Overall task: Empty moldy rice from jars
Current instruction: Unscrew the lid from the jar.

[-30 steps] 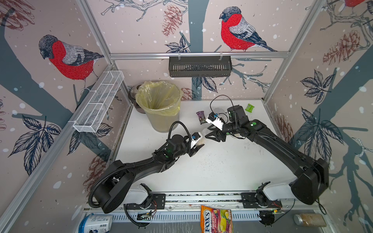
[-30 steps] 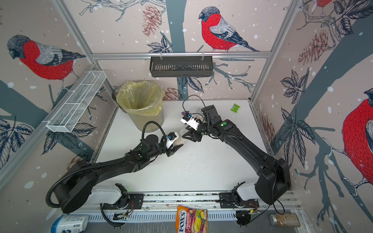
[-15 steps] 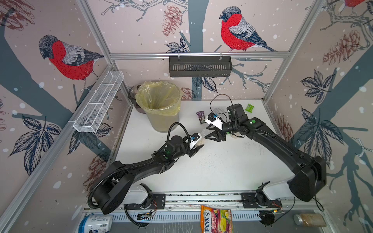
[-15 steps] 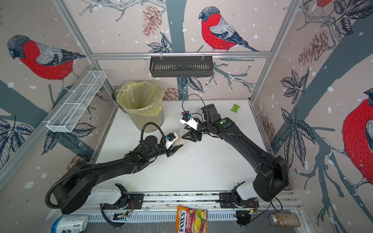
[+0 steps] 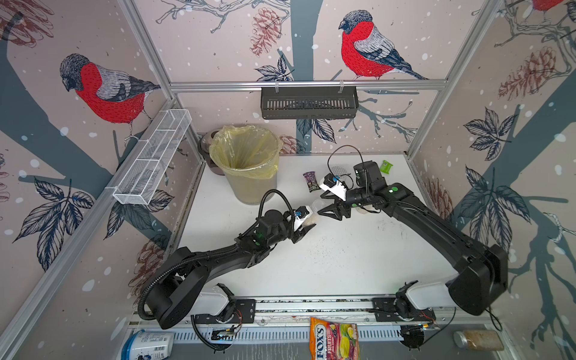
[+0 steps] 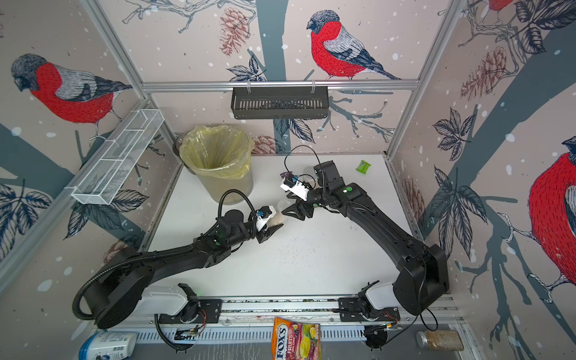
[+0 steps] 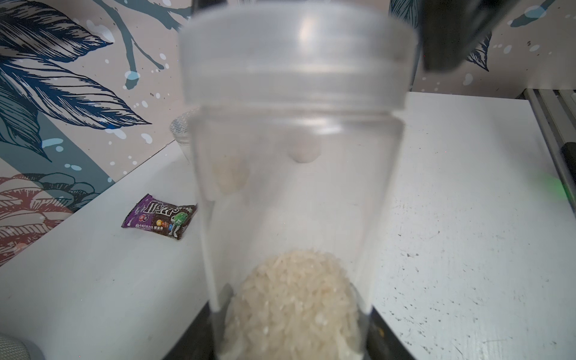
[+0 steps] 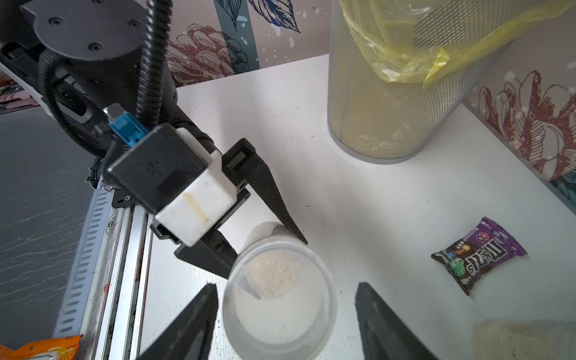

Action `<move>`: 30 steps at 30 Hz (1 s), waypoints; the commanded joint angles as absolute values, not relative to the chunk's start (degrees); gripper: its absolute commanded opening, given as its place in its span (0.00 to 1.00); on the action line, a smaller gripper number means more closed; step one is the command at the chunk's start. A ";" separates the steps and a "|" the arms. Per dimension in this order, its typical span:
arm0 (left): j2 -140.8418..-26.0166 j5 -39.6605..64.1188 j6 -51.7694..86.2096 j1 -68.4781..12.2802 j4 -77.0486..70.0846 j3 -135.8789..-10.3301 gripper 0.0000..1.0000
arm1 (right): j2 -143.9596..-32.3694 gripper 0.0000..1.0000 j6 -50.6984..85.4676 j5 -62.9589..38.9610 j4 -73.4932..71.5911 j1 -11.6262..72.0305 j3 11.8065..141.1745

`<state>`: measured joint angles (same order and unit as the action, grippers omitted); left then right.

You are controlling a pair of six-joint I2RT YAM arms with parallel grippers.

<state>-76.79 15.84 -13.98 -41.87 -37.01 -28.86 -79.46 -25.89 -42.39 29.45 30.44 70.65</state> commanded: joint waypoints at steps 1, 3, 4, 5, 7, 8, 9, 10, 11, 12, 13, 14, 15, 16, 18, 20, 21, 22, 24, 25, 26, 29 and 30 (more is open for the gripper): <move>-76.90 15.30 -14.68 -41.92 -41.41 -28.83 0.00 | -76.93 0.73 -23.77 -44.91 25.70 28.95 68.91; -77.12 15.25 -14.68 -41.92 -41.57 -28.81 0.00 | -75.13 0.74 -22.53 -46.05 24.23 27.87 67.70; -77.17 15.12 -14.68 -41.92 -41.72 -28.83 0.00 | -74.02 0.76 -21.68 -46.54 23.28 27.27 67.02; -77.25 15.07 -14.68 -41.92 -41.90 -28.74 0.00 | -73.03 0.76 -20.54 -47.10 22.15 26.78 66.21; -77.26 14.70 -14.61 -41.92 -42.35 -28.59 0.00 | -72.05 0.78 -16.01 -47.46 18.59 25.82 64.40; -77.26 14.44 -14.68 -41.92 -42.59 -28.49 0.00 | -70.32 0.79 -13.28 -47.31 16.96 25.44 63.79; -77.34 14.02 -14.68 -41.93 -42.88 -28.41 0.00 | -70.02 0.81 -8.84 -45.81 15.30 25.22 63.76; -77.37 13.45 -14.72 -41.92 -42.98 -28.39 0.00 | -69.83 0.82 -4.13 -44.57 14.40 25.18 64.04; -77.34 13.06 -14.83 -41.92 -43.01 -28.37 0.00 | -69.87 0.83 -0.95 -44.48 14.48 25.31 64.45; -77.39 12.56 -15.00 -41.92 -43.19 -28.17 0.00 | -69.90 0.84 2.24 -43.15 15.53 26.05 65.44; -77.34 12.17 -15.18 -41.92 -43.48 -28.00 0.00 | -70.16 0.85 5.30 -36.66 17.81 27.85 67.49; -77.38 11.89 -15.36 -41.92 -43.58 -27.86 0.00 | -70.66 0.88 8.79 -29.16 20.56 29.22 69.65; -77.34 11.57 -15.54 -41.92 -43.68 -27.73 0.00 | -71.52 0.87 13.10 -24.77 23.97 29.53 72.30; -77.35 11.20 -15.75 -41.91 -43.77 -27.69 0.00 | -74.17 0.86 16.77 -23.58 27.62 29.26 74.96; -77.44 10.75 -15.95 -41.92 -43.86 -27.45 0.00 | -77.09 0.84 25.31 -20.98 34.57 29.03 78.79; -77.52 9.98 -16.20 -41.92 -44.78 -26.91 0.00 | -79.73 0.82 29.56 -19.86 41.11 29.75 81.75; -77.63 9.50 -16.41 -41.92 -45.35 -26.66 0.00 | -80.49 0.81 31.24 -18.30 43.30 30.60 82.52; -77.86 9.05 -16.73 -41.92 -45.81 -26.55 0.00 | -80.96 0.82 32.42 -15.97 44.60 32.11 82.85; -78.43 8.28 -17.28 -41.88 -46.14 -26.68 0.00 | -82.66 0.81 33.42 -14.71 47.03 34.21 84.67; -78.82 8.17 -17.55 -41.93 -45.97 -26.88 0.00 | -83.51 0.81 34.52 -13.40 48.01 35.12 85.76; -79.07 8.17 -17.71 -41.89 -45.88 -26.98 0.00 | -84.00 0.81 35.10 -13.01 48.10 35.91 86.20; -79.58 8.43 -18.02 -41.92 -45.88 -27.16 0.00 | -85.79 0.81 36.93 -13.36 48.14 36.89 86.75; -79.63 8.52 -18.10 -42.00 -45.80 -27.15 0.00 | -86.31 0.81 36.96 -13.43 48.34 37.00 86.75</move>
